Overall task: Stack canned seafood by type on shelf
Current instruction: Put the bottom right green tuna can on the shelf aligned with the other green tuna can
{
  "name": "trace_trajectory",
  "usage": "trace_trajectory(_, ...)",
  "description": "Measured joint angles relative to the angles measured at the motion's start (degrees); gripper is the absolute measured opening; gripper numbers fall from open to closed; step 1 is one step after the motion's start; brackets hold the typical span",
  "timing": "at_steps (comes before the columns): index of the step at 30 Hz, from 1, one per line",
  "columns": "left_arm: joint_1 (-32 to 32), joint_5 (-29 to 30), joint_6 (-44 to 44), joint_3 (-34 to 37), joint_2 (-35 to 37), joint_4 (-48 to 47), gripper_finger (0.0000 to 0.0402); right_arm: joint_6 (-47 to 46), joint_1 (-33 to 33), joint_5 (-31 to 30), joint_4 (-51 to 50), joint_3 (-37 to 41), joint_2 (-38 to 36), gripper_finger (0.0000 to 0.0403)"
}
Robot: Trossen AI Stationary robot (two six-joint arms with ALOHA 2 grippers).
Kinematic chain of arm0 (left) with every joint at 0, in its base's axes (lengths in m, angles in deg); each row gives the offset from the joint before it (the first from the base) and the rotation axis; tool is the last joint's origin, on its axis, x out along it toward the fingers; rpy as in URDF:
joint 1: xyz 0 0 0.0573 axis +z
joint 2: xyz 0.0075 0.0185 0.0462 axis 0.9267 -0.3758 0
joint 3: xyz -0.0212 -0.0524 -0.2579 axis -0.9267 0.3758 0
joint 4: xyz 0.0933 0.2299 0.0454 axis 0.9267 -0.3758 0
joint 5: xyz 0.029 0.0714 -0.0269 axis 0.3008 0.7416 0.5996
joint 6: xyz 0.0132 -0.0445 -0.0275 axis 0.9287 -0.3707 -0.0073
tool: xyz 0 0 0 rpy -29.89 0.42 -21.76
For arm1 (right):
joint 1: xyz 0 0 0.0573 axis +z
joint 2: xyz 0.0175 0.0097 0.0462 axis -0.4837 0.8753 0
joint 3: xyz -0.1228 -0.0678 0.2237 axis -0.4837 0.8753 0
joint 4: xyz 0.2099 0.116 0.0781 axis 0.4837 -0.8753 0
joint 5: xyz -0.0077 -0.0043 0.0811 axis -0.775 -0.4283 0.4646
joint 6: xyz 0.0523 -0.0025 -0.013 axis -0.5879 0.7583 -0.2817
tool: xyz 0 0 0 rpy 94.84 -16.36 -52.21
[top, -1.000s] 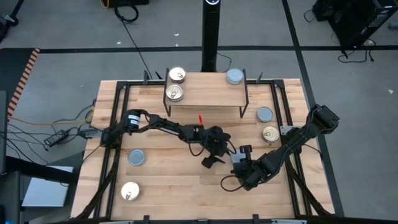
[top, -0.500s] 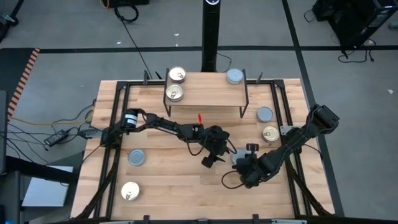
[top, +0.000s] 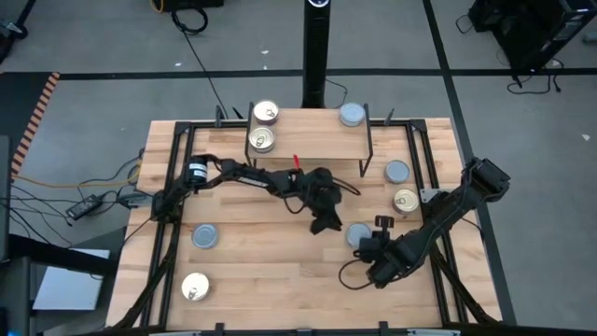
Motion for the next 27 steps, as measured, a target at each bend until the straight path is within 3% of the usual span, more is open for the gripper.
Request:
trace_trajectory(9, -0.08, 4.28, -1.14, -3.1, 0.0, -6.75, 0.0143, 1.87, -1.14, -0.18, 0.9, 0.0, 0.0, 0.0074)
trace_trajectory(18, -0.15, 5.34, -3.83, -3.03, -0.12, -4.46, 0.019, 2.21, -1.27, -0.32, -0.3, 0.0, 0.0, 0.008)
trace_trajectory(27, -0.18, 6.29, -5.62, -8.74, -5.39, -7.1, 0.0196, 1.69, -1.32, -0.91, -1.84, 0.07, 0.07, 0.0081)
